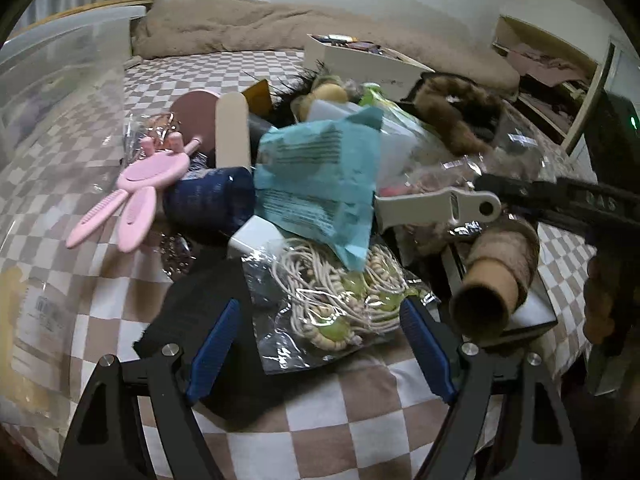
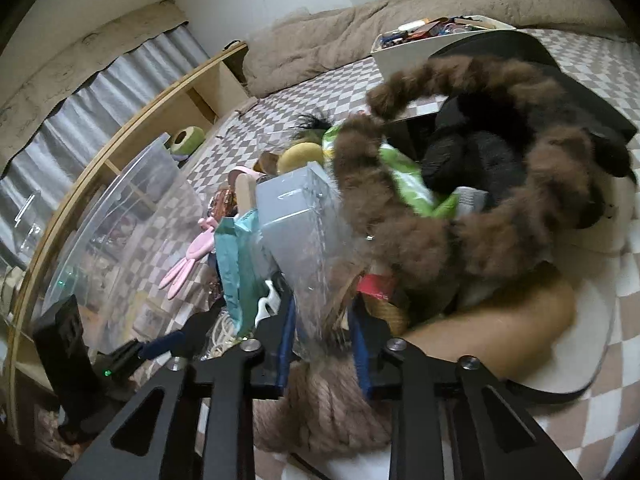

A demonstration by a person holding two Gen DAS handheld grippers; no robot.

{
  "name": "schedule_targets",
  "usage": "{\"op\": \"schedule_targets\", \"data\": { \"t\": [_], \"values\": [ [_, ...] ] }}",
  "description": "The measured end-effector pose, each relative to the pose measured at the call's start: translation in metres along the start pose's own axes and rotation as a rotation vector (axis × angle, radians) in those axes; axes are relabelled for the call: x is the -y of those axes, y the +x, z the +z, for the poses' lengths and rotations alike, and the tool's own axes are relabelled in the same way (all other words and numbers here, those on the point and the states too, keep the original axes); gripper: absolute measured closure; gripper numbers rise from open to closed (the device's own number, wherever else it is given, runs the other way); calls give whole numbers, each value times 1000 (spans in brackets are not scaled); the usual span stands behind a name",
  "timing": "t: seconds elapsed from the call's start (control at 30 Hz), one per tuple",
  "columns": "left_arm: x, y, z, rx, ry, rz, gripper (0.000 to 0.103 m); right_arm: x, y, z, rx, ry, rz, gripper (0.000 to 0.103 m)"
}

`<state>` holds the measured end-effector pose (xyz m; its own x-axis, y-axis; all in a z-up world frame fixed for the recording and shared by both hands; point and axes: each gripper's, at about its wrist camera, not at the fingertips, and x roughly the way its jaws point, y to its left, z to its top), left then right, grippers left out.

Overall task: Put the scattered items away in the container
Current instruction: 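Lower the left tool onto the bag of white cords while the right tool grasps the clear plastic bag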

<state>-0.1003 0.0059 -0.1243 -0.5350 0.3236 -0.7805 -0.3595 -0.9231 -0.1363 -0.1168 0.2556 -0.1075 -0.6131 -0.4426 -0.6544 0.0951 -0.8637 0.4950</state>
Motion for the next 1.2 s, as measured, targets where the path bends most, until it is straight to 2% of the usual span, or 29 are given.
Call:
{"op": "schedule_targets", "data": {
  "t": [0.13, 0.23, 0.33, 0.4, 0.5, 0.57, 0.67, 0.83, 1.07, 1.2],
  "values": [
    [5, 5, -3, -23, 9, -28, 20, -3, 2, 0, 10, -19, 29, 91],
    [9, 7, -5, -22, 23, -24, 20, 0, -7, 2, 23, -4, 71, 92],
    [14, 8, -8, 0, 36, -36, 20, 9, -27, 9, 80, 50, 112, 92],
    [18, 10, -9, 19, 44, -41, 20, 13, -43, 14, 124, 57, 109, 92],
    [27, 12, -11, 46, 81, -7, 20, 18, -69, 20, 190, 72, 116, 92],
    [32, 13, -13, 60, 102, 8, 13, 20, -85, 23, 229, 82, 116, 92],
    [38, 17, -14, 88, 113, 44, 9, 25, -99, 24, 264, 96, 123, 92],
    [43, 28, -9, 99, 78, 76, 0, 34, -107, 25, 281, 123, 131, 92],
    [46, 36, -8, 129, 57, 156, 0, 38, -106, 23, 275, 135, 135, 92],
    [43, 48, -11, 113, 44, 209, 0, 39, -106, 23, 275, 134, 135, 92]
  ]
}}
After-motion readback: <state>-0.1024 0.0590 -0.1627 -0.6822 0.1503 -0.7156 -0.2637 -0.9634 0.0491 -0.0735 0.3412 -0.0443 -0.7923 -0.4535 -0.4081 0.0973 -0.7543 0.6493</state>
